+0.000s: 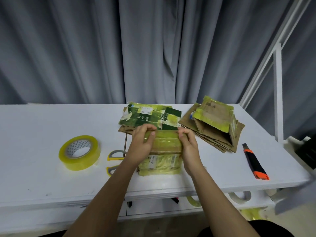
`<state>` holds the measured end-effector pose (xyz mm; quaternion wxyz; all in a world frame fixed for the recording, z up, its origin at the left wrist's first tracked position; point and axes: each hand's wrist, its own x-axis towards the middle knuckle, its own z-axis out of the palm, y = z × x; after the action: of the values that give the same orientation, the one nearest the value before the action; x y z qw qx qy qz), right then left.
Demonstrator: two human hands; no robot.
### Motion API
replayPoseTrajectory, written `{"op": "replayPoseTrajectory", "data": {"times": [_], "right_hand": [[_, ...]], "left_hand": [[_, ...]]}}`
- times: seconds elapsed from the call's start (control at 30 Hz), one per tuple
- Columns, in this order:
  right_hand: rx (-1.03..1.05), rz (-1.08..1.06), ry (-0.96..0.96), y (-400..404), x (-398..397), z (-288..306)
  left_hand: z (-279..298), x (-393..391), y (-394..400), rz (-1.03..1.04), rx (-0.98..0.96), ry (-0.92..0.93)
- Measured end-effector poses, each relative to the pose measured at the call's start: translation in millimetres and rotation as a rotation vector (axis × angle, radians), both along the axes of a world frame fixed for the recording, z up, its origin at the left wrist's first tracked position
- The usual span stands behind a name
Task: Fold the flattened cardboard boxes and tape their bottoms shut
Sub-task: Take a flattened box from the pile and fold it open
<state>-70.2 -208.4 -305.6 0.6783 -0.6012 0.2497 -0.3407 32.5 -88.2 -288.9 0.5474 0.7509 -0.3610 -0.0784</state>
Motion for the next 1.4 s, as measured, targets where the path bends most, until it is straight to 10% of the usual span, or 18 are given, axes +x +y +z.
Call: {"op": "replayPoseTrajectory", "data": {"times": [0.27, 0.53, 1.4], "right_hand": [[0.074, 0.023, -0.05, -17, 11, 6], [0.096, 0.025, 0.067, -21, 13, -3], [0.075, -0.069, 0.162, -22, 33, 4]], "left_hand": [[4, 9, -16, 0.076, 0.047, 0.127], [4, -1, -13, 0.157, -0.056, 0.627], [-4, 11, -25, 0.24, -0.121, 0.381]]}}
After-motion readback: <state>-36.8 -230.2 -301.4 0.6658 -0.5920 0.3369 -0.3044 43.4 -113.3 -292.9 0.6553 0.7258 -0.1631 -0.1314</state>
